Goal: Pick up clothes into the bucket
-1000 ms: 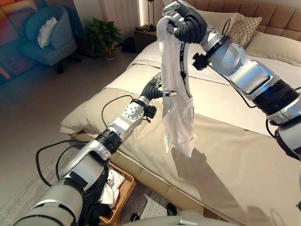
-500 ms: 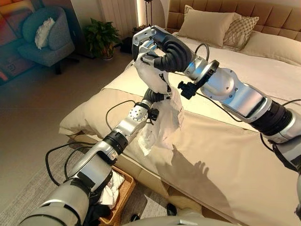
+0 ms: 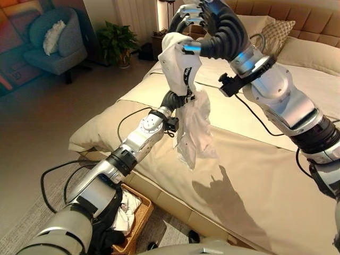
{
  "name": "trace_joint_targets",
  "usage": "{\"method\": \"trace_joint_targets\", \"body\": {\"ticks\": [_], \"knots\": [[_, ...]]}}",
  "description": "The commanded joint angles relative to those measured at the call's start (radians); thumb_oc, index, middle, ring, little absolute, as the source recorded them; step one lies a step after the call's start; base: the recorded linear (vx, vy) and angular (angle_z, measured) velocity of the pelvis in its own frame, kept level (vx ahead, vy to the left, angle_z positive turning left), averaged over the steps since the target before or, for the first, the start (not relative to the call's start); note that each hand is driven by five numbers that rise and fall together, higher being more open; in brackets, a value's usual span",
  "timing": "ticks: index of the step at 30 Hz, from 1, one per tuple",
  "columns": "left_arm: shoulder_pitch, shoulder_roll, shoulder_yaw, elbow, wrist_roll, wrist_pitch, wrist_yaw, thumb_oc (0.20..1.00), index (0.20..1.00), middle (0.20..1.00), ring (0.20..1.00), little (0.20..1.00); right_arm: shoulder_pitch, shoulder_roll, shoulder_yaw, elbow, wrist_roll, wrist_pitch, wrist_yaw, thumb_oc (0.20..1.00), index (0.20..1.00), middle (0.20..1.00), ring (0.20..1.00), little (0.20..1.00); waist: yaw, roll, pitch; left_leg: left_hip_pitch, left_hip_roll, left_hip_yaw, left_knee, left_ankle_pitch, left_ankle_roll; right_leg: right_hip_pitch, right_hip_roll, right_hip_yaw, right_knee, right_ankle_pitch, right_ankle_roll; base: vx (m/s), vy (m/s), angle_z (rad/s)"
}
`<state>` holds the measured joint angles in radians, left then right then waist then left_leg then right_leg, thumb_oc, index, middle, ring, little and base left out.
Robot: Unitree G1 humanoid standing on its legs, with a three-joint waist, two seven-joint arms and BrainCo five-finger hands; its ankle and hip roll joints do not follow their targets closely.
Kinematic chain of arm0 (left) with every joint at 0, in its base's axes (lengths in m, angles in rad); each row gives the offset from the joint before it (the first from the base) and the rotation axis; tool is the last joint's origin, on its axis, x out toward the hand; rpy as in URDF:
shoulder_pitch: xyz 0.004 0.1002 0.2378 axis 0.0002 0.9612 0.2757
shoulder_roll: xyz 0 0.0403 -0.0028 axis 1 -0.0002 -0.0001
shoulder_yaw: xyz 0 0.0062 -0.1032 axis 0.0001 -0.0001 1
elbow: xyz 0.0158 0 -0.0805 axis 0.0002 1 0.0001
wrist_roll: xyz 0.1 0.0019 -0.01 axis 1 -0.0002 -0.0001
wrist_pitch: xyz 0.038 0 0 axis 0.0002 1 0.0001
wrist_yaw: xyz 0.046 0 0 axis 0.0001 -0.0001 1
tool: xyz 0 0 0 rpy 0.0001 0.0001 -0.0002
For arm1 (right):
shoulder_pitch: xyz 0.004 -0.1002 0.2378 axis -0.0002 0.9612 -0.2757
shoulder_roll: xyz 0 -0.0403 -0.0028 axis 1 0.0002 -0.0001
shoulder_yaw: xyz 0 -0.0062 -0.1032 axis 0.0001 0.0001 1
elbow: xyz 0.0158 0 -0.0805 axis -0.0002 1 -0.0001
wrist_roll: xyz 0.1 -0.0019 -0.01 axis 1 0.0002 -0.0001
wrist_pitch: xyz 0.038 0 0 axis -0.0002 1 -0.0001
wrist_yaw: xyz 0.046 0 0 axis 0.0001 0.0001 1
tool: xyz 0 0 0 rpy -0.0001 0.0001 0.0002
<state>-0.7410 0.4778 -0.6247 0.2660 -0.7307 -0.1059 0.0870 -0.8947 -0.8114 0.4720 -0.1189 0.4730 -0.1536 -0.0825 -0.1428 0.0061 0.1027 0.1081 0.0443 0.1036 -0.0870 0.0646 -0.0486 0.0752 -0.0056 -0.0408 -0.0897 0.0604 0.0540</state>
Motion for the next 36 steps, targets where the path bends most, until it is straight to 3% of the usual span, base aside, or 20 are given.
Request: {"method": "trace_joint_targets", "body": {"ticks": [1, 2, 3, 4, 8, 11, 14, 15, 22, 24, 27, 36], "knots": [[-0.044, 0.083, 0.078, -0.028, -0.041, -0.079, 0.004, 0.200, 0.200, 0.200, 0.200, 0.200, 0.074, -0.048, -0.101, -0.007, -0.022, -0.031, -0.017, 1.000, 1.000, 1.000, 1.000, 1.000, 0.056, -0.050, -0.039, -0.020, -0.029, -0.062, 0.083, -0.097, 0.018, 0.007, -0.092, -0.074, 0.084, -0.064, 0.074, 0.03, -0.008, 0.16], [0.012, 0.161, 0.142, -0.087, -0.056, -0.086, 0.004, 0.200, 0.200, 0.200, 0.200, 0.200, 0.172, -0.066, -0.169, -0.016, -0.022, -0.025, -0.005, 1.000, 1.000, 1.000, 1.000, 1.000, 0.066, -0.048, -0.039, -0.019, -0.031, -0.069, 0.082, -0.097, 0.018, 0.015, -0.095, -0.082, 0.082, -0.067, 0.072, 0.01, -0.003, 0.04], [0.014, 0.162, 0.142, -0.089, -0.056, -0.085, 0.004, 0.200, 0.200, 0.200, 0.200, 0.200, 0.176, -0.065, -0.171, -0.019, -0.023, -0.024, -0.005, 1.000, 1.000, 1.000, 1.000, 1.000, 0.066, -0.049, -0.040, -0.019, -0.031, -0.070, 0.082, -0.097, 0.018, 0.016, -0.095, -0.083, 0.082, -0.067, 0.072, 0.02, -0.005, 0.10], [0.060, 0.233, 0.210, -0.111, -0.061, -0.091, 0.007, 0.200, 0.200, 0.200, 0.200, 0.200, 0.253, -0.066, -0.220, -0.004, -0.014, -0.020, 0.004, 1.000, 1.000, 1.000, 1.000, 1.000, 0.075, -0.049, -0.039, -0.019, -0.030, -0.076, 0.082, -0.097, 0.019, 0.019, -0.097, -0.089, 0.081, -0.068, 0.072, 0.01, -0.003, 0.14], [0.143, 0.323, 0.315, -0.125, -0.066, -0.100, 0.003, 0.200, 0.200, 0.200, 0.200, 0.200, 0.361, -0.058, -0.284, 0.027, -0.001, -0.012, 0.015, 1.000, 1.000, 1.000, 1.000, 1.000, 0.084, -0.048, -0.039, -0.020, -0.032, -0.085, 0.083, -0.097, 0.019, 0.022, -0.098, -0.096, 0.078, -0.071, 0.071, 0.01, 0.002, 0.11], [0.237, 0.409, 0.460, -0.125, -0.053, -0.121, 0.011, 0.200, 0.200, 0.200, 0.200, 0.200, 0.478, -0.001, -0.357, 0.080, 0.016, -0.007, 0.022, 1.000, 1.000, 1.000, 1.000, 1.000, 0.097, -0.043, -0.035, -0.023, -0.035, -0.094, 0.086, -0.098, 0.020, 0.024, -0.098, -0.105, 0.078, -0.073, 0.070, 0.01, 0.014, 0.06], [0.277, 0.438, 0.524, -0.119, -0.040, -0.130, 0.022, 0.200, 0.200, 0.200, 0.200, 0.200, 0.526, 0.048, -0.379, 0.101, 0.008, -0.008, 0.021, 1.000, 1.000, 1.000, 1.000, 1.000, 0.101, -0.042, -0.033, -0.028, -0.037, -0.099, 0.091, -0.099, 0.020, 0.023, -0.099, -0.110, 0.081, -0.075, 0.070, 0.00, 0.011, 0.17], [0.312, 0.462, 0.584, -0.109, -0.016, -0.138, 0.039, 0.200, 0.200, 0.200, 0.200, 0.200, 0.596, 0.115, -0.406, 0.118, -0.004, -0.009, 0.019, 1.000, 1.000, 1.000, 1.000, 1.000, 0.109, -0.039, -0.025, -0.034, -0.041, -0.108, 0.092, -0.098, 0.021, 0.019, -0.099, -0.117, 0.086, -0.078, 0.068, -0.01, 0.012, 0.12], [0.373, 0.518, 0.712, -0.060, 0.032, -0.158, 0.077, 0.200, 0.200, 0.200, 0.200, 0.200, 0.775, 0.288, -0.454, 0.204, -0.074, -0.013, 0.011, 1.000, 1.000, 1.000, 1.000, 1.000, 0.123, -0.033, 0.021, -0.080, -0.056, -0.142, 0.115, -0.094, 0.026, -0.010, -0.111, -0.148, 0.117, -0.087, 0.066, -0.04, 0.016, 0.16], [0.372, 0.519, 0.711, -0.059, 0.032, -0.159, 0.077, 0.200, 0.200, 0.200, 0.200, 0.200, 0.774, 0.289, -0.454, 0.206, -0.074, -0.014, 0.011, 1.000, 1.000, 1.000, 1.000, 1.000, 0.121, -0.034, 0.020, -0.083, -0.056, -0.143, 0.117, -0.094, 0.026, -0.012, -0.112, -0.149, 0.118, -0.088, 0.066, -0.07, 0.014, 0.18], [0.378, 0.531, 0.730, -0.033, 0.089, -0.167, 0.098, 0.200, 0.200, 0.200, 0.200, 0.200, 0.842, 0.371, -0.447, 0.357, -0.131, -0.011, -0.010, 1.000, 1.000, 1.000, 1.000, 1.000, 0.135, -0.034, 0.098, -0.166, -0.078, -0.172, 0.186, -0.095, 0.031, -0.068, -0.126, -0.168, 0.157, -0.088, 0.065, -0.17, 0.033, 0.22], [0.291, 0.415, 0.697, 0.050, 0.024, -0.211, 0.134, 0.200, 0.200, 0.200, 0.200, 0.200, 0.785, 0.374, -0.409, 0.580, -0.223, -0.005, -0.070, 1.000, 1.000, 1.000, 1.000, 1.000, 0.136, -0.011, 0.294, -0.430, -0.114, -0.210, 0.439, -0.137, 0.060, -0.335, -0.200, -0.153, 0.464, -0.153, 0.043, -0.17, 0.092, 0.12]]}}
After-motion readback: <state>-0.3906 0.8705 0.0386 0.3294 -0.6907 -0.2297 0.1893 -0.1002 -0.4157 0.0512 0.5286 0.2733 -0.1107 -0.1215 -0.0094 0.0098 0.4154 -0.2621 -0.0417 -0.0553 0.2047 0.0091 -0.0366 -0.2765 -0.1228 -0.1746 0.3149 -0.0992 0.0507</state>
